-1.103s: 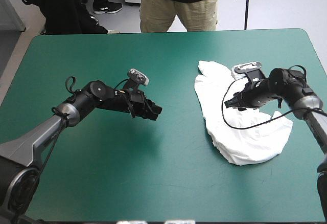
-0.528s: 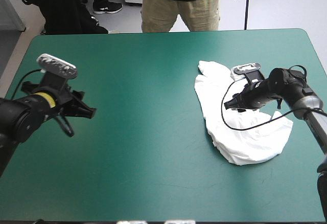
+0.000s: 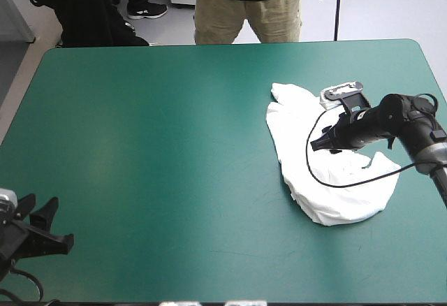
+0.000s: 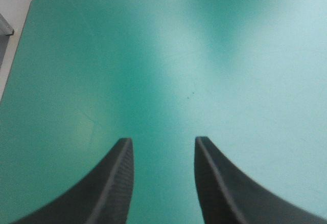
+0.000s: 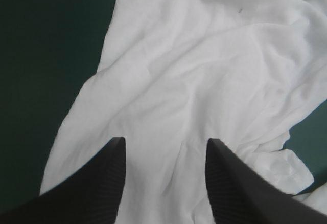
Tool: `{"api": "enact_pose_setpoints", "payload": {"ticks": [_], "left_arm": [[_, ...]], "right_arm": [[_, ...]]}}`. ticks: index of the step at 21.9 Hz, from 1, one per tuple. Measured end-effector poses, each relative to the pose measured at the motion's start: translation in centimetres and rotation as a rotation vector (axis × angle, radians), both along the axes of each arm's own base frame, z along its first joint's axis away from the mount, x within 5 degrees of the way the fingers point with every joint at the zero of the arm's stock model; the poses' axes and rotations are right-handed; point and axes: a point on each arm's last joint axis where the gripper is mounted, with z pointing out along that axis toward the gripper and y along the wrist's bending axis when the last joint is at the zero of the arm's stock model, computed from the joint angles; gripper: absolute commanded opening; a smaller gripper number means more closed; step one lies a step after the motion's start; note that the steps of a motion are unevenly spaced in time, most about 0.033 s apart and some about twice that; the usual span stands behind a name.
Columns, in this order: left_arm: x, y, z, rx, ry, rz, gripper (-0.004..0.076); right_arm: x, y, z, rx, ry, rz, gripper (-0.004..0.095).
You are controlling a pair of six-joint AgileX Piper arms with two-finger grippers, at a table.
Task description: Fold the cloth
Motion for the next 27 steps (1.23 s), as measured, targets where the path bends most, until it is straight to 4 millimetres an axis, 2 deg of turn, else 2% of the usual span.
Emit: {"api": "enact_pose_setpoints", "payload": {"ticks": [2, 4, 6, 9, 11, 13, 16, 17, 19, 21, 24, 27], "left_arm": [[-1.5, 0.5, -2.9, -0.020, -0.027, -0.005, 0.0286], [-2.0, 0.5, -5.5, -0.051, -0.067, -0.029, 0.0286], [-2.0, 0.1, -7.2, -0.083, -0.108, -0.058, 0.0286], [-1.4, -0.5, -8.3, -0.120, -0.123, -0.088, 0.0286], [-1.2, -0.8, -8.8, -0.141, -0.117, -0.100, 0.0286], [-1.1, -0.8, -8.5, -0.151, -0.151, -0.107, 0.0286], [-1.1, -0.9, -8.2, -0.159, -0.178, -0.113, 0.0286], [-1.1, -0.9, -8.2, -0.159, -0.178, -0.113, 0.0286], [-1.1, -0.9, -8.2, -0.159, -0.178, -0.113, 0.0286], [-1.1, -0.9, -8.2, -0.163, -0.178, -0.114, 0.0286], [-1.1, -1.0, -8.2, -0.177, -0.173, -0.119, 0.0286], [-1.1, -1.1, -8.2, -0.186, -0.170, -0.122, 0.0286]], "right_arm": [[0.0, -0.2, -0.1, -0.024, 0.006, 0.005, 0.0460], [0.1, -0.4, -0.2, -0.057, -0.001, 0.008, 0.0461], [0.3, -0.7, -0.2, -0.080, -0.022, -0.013, 0.0505], [0.8, -0.9, -0.7, -0.092, -0.012, -0.051, 0.0681], [1.7, -0.8, -2.3, -0.102, 0.039, -0.060, 0.0698], [2.7, -0.7, -3.8, -0.104, 0.064, -0.065, 0.0698], [4.5, -0.6, -6.3, -0.108, 0.078, -0.078, 0.0637], [5.2, -0.5, -7.7, -0.111, 0.103, -0.081, 0.0616], [5.7, -0.5, -9.3, -0.119, 0.140, -0.080, 0.0562], [6.1, -0.5, -10.1, -0.122, 0.153, -0.080, 0.0507], [6.3, -0.5, -10.2, -0.125, 0.153, -0.079, 0.0369], [6.5, -0.4, -10.2, -0.114, 0.147, -0.078, 0.0150]]}}
